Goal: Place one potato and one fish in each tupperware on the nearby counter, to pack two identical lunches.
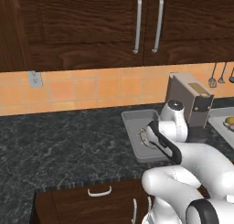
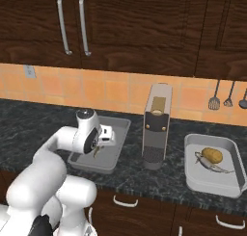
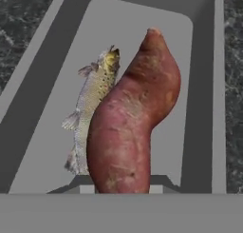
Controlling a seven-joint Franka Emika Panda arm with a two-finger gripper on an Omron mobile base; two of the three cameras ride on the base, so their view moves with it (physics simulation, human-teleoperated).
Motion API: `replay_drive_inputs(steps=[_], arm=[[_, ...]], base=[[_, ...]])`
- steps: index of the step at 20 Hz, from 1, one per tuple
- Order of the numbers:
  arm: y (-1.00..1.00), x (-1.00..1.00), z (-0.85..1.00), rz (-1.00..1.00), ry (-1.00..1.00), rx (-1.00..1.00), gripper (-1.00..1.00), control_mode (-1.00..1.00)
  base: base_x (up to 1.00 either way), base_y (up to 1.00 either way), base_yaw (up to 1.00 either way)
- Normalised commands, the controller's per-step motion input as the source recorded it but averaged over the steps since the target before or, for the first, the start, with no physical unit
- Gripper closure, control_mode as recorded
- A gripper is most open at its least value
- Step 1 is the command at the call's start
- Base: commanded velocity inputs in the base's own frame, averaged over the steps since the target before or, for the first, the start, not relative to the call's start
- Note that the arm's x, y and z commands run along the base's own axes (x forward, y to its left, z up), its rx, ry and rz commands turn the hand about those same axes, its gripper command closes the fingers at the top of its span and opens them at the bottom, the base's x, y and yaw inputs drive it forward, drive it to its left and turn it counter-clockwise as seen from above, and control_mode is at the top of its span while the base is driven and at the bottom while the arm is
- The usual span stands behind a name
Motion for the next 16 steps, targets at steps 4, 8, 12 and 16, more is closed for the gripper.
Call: replay_drive_inputs(steps=[4,8,12,16], arm=[[-0.05,0.49,-0.68,0.0,0.03,-0.01,1.0,-1.0],[0.0,0.28,-0.85,0.0,0.02,-0.05,-1.0,-1.0],[-0.01,0.03,0.02,0.0,0.0,0.0,-1.0,-1.0],[0.0,-0.13,0.62,-0.02,-0.06,0.0,-1.0,-1.0]], base=[[0.0,0.0,0.0],[0.0,0.0,0.0],[0.0,0.0,0.0],[0.0,0.0,0.0]])
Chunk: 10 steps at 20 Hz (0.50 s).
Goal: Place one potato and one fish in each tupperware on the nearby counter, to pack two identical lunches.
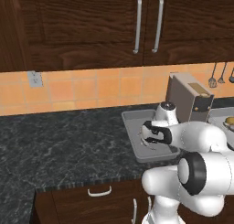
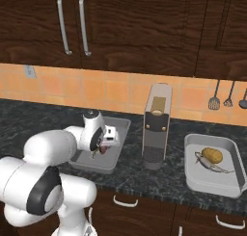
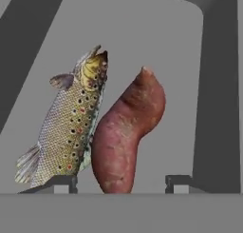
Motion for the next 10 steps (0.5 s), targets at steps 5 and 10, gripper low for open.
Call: replay_drive_inputs(steps=[5,10], arm=[[0.0,-0.71,0.76,-0.03,-0.2,0.0,-1.0,-1.0],[-0.4,-1.0,0.58,-0.07,-0.25,0.05,-1.0,-1.0]], base=[[0.0,0.0,0.0],[0.0,0.0,0.0]])
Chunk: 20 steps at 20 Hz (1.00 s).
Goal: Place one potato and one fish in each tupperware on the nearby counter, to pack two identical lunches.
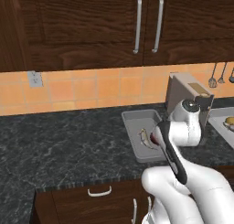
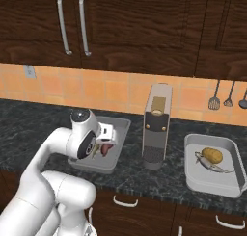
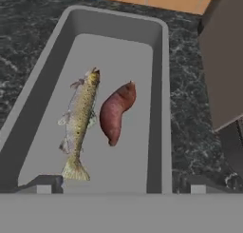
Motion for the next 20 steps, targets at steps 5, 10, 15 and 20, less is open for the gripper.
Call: replay_drive_inputs(steps=[5,10,15,20], arm=[[-0.78,-1.0,0.48,-0.03,-0.34,0.12,-1.0,-1.0],[-0.84,-0.81,0.13,-0.02,-0.25,0.2,-1.0,-1.0],[-0.76,-0.61,0.0,0.0,-0.14,0.22,-1.0,-1.0],[-0.5,-0.51,0.0,0.0,-0.11,0.16,-1.0,-1.0]], base=[[0.0,0.0,0.0],[0.0,0.0,0.0],[0.0,0.0,0.0],[0.0,0.0,0.0]])
